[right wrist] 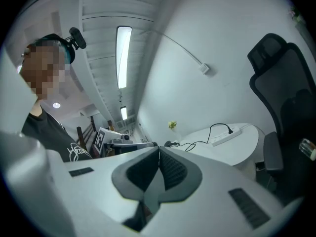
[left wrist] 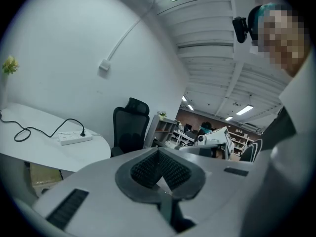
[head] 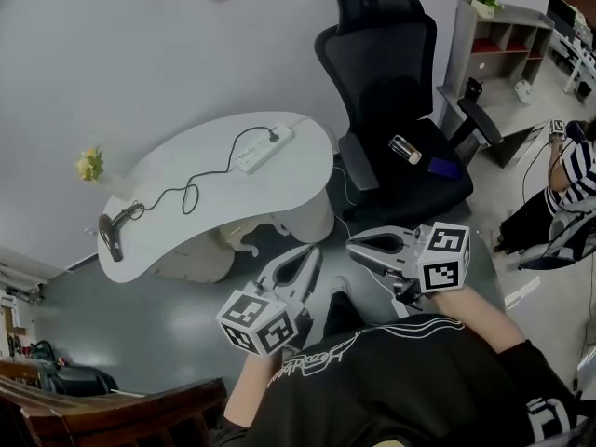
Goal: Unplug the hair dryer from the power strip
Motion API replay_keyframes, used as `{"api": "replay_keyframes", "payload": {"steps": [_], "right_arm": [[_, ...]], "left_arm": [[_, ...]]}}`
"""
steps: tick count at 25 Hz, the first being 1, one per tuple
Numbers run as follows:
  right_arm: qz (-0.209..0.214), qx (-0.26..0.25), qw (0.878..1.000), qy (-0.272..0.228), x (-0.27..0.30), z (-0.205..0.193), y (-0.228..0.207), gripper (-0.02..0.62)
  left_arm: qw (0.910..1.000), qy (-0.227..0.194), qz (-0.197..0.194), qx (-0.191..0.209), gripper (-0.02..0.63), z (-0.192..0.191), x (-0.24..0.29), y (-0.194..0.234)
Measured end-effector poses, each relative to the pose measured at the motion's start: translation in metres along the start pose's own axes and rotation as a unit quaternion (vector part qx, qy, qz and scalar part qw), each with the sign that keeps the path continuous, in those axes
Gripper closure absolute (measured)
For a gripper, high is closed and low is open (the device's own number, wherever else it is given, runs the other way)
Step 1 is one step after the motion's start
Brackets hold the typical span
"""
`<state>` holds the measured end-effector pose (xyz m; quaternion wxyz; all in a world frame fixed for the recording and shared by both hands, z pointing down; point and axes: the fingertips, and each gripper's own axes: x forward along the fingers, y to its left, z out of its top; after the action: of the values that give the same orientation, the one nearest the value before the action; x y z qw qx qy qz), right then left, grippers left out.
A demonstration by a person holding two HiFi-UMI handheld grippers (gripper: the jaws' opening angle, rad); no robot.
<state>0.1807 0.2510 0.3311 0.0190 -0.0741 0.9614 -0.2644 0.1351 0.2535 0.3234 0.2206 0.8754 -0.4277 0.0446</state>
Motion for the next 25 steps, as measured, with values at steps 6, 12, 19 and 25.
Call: {"api": "replay_keyframes", "payload": {"steps": [6,12,19,25], "right_arm": [[-0.018,0.035,0.999,0.015,0.059,0.012,-0.075,0.598],[-0.027,0.055,0.998,0.028,0.137,0.046,-0.138,0.598],[-0.060,0.039,0.997,0.036,0.199,0.073,-0.195,0.598],[-0.090,0.050,0.994,0.033,0.199,0.078,-0.223,0.598]], "left_arm": [[0.9995,0.011,0.013,-0.028,0.603,0.016,0.026,0.092],[0.9986,0.029,0.030,-0.032,0.603,0.048,0.039,0.188],[0.9989,0.015,0.026,-0.036,0.603,0.072,0.048,0.276],[0.9986,0.023,0.036,-0.032,0.603,0.069,0.067,0.318]]}}
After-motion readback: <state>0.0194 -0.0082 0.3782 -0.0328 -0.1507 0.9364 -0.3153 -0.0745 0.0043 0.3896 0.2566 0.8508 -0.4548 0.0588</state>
